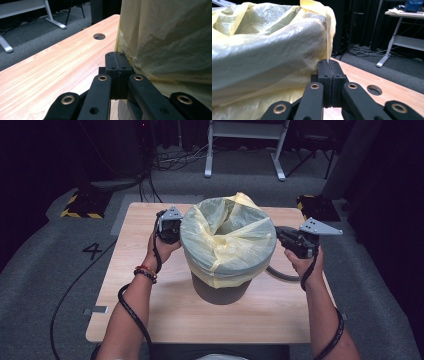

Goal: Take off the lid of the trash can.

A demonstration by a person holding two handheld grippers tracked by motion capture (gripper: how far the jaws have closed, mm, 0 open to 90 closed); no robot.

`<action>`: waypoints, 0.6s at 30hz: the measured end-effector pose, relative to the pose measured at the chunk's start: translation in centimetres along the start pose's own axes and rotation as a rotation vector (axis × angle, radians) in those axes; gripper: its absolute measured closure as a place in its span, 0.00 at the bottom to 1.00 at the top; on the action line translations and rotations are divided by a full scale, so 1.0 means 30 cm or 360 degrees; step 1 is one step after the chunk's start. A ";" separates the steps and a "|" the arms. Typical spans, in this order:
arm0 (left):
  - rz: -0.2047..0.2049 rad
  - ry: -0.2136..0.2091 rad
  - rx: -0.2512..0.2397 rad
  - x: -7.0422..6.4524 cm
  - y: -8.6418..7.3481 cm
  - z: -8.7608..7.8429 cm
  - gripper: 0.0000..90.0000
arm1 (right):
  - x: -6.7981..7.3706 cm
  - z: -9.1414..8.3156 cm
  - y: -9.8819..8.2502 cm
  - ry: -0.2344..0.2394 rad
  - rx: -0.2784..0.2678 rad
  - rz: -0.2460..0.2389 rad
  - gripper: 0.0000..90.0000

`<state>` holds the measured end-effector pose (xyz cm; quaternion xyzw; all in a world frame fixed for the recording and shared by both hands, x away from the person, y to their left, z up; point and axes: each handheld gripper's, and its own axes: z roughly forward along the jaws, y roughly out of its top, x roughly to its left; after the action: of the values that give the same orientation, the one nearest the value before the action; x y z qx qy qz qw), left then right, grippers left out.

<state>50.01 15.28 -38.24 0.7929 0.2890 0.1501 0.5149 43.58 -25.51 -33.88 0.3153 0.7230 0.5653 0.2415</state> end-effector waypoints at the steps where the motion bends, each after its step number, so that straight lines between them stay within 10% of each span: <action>1: 0.0003 -0.0007 0.0010 0.001 -0.004 0.000 1.00 | 0.000 -0.002 -0.004 0.0005 -0.0003 -0.0003 0.99; 4: 0.0029 0.0070 0.0143 0.003 -0.041 0.014 1.00 | 0.001 -0.004 -0.022 -0.0009 0.0014 -0.0020 0.96; 8: -0.0016 0.0048 -0.0077 0.011 -0.094 -0.034 0.96 | -0.002 -0.017 -0.052 0.0017 -0.0049 -0.0021 0.92; 18: 0.0041 0.0143 -0.0245 -0.037 -0.138 -0.189 0.60 | 0.004 -0.078 -0.046 -0.0037 -0.0104 -0.0094 0.66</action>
<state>44.85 20.00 -39.51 0.7470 0.2893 0.2139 0.5590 41.60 -27.22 -34.66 0.2922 0.7103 0.5776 0.2766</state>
